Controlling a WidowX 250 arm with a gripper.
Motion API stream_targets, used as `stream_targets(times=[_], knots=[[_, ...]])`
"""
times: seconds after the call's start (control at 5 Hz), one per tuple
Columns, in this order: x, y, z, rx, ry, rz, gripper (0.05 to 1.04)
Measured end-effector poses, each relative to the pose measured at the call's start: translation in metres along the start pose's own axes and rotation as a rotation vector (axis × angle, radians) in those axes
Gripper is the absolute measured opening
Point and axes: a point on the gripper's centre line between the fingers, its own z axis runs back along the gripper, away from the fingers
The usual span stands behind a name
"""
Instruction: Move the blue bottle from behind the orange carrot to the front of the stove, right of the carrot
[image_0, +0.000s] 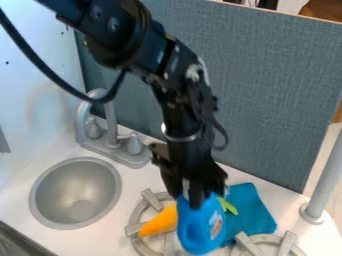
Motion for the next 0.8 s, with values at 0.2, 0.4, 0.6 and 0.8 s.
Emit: stream_targets(times=[0.2, 0.4, 0.6, 0.8], knots=[[0.001, -0.013, -0.014, 0.023, -0.024, 0.033, 0.505], [0.000, -0.022, -0.036, 0.042, -0.029, 0.122, 0.505], [-0.001, -0.027, -0.048, 0.060, -0.063, 0.227, 0.505], [-0.011, -0.024, -0.052, 0.069, -0.042, 0.228, 0.505]])
